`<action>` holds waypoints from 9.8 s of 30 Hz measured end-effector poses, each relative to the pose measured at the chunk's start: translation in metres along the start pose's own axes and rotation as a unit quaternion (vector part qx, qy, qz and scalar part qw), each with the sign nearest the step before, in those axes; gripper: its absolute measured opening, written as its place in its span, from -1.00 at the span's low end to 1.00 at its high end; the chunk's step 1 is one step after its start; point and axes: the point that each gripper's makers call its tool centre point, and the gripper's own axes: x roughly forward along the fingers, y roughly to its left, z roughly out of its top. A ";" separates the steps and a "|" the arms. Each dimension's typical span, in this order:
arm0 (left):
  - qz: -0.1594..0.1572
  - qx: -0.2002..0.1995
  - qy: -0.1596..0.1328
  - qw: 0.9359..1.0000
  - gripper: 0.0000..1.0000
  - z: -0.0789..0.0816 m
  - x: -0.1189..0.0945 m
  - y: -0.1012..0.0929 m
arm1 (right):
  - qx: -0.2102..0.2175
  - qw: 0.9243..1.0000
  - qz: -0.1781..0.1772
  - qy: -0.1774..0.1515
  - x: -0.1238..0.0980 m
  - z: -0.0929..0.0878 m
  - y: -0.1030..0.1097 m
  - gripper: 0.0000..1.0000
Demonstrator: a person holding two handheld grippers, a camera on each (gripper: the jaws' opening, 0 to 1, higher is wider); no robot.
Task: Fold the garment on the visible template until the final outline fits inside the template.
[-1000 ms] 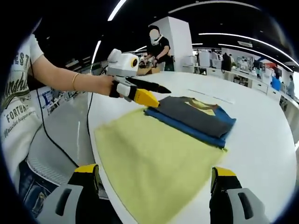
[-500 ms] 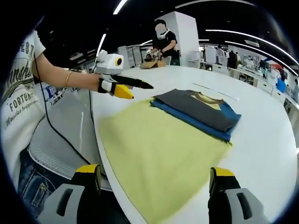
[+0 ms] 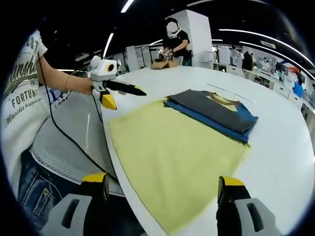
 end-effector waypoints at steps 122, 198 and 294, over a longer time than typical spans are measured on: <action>-0.037 0.185 0.260 0.947 -1.00 -0.098 -0.042 -0.016 | -0.102 0.979 -0.021 0.177 -0.006 -0.073 -0.019 -1.00; -0.092 0.161 0.300 0.936 -1.00 -0.075 -0.084 -0.053 | -0.104 0.980 -0.005 0.168 -0.040 -0.043 0.008 -1.00; 0.094 0.307 0.173 0.931 -1.00 0.141 -0.025 0.136 | -0.250 0.942 -0.209 0.078 -0.015 0.148 -0.175 -1.00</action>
